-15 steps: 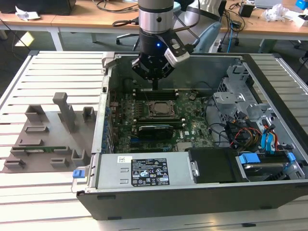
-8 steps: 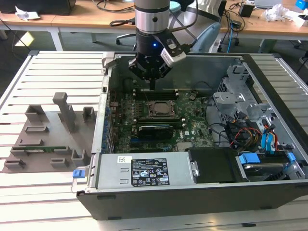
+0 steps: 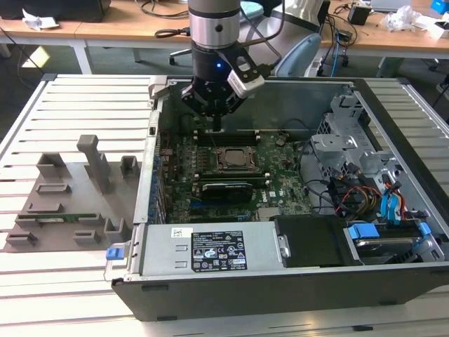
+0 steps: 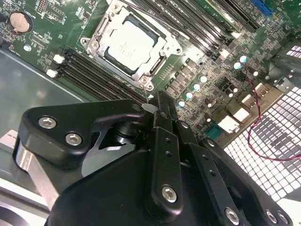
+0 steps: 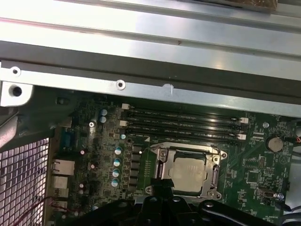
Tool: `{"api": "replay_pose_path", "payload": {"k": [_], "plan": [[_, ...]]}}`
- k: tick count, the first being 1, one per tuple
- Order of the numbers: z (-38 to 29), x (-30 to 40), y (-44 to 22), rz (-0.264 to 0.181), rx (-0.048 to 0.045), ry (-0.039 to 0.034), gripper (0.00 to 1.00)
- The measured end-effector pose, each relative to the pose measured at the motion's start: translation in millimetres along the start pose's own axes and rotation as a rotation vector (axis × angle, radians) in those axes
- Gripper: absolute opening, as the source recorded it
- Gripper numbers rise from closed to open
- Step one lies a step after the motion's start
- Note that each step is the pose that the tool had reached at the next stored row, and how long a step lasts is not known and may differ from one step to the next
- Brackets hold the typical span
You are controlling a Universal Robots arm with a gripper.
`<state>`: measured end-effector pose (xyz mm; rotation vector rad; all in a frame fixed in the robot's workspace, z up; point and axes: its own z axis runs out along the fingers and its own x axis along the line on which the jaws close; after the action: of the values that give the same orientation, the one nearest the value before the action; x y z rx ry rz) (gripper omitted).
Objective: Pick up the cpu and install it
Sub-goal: 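Install the first cpu locking lever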
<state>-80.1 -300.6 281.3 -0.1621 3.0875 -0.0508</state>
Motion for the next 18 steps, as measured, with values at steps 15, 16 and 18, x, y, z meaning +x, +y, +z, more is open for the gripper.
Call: {"api": "replay_pose_path", "payload": {"k": [15,16,18], "plan": [[-0.5,13.5,1.6,0.000,0.0001,0.0000,0.11],[-0.5,15.2,2.0,0.000,0.0000,0.0000,0.11],[-0.6,17.3,2.4,0.000,0.0000,0.0000,0.11]]}}
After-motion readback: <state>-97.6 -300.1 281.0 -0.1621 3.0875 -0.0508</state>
